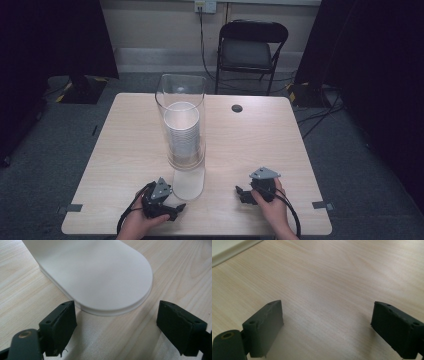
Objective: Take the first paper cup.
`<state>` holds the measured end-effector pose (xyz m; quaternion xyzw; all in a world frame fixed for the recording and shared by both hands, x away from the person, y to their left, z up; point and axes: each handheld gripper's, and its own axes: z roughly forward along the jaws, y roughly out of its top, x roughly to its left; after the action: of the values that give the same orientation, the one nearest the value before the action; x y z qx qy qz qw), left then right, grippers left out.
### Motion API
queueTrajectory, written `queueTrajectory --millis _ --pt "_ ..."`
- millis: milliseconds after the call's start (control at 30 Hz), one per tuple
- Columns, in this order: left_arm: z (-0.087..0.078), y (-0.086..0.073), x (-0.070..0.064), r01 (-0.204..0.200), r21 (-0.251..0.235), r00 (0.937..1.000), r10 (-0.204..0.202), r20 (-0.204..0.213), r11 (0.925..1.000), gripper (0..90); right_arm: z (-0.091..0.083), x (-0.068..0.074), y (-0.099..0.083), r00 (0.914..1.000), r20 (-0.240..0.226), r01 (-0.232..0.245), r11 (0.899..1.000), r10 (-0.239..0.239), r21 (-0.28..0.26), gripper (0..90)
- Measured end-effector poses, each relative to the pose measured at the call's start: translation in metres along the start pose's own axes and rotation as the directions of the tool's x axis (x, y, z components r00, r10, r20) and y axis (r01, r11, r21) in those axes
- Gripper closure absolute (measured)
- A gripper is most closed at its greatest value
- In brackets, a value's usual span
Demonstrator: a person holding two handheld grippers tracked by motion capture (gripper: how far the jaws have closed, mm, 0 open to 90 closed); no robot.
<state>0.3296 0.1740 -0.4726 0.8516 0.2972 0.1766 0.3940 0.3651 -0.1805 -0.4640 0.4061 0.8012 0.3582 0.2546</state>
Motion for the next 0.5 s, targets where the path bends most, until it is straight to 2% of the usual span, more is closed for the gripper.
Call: queueTrajectory --millis 33,333,500 --pt "-0.0003 0.0002 0.0005 -0.009 0.001 1.0000 0.009 -0.003 1.0000 15.6 -0.0002 -0.0020 -0.0009 0.9995 -0.027 -0.019 1.000 0.019 0.012 9.6" --pt "-0.0002 -0.0001 0.0005 -0.006 -0.003 1.0000 0.006 -0.001 1.0000 15.8 -0.0008 -0.0031 -0.0015 0.9992 -0.033 -0.023 1.000 0.023 0.016 9.3" --pt "-0.0051 0.0010 0.0024 0.035 -0.021 0.9993 -0.034 0.013 0.9992 17.6 -0.0008 -0.0030 -0.0014 0.9992 -0.033 -0.024 1.000 0.025 0.016 9.3"
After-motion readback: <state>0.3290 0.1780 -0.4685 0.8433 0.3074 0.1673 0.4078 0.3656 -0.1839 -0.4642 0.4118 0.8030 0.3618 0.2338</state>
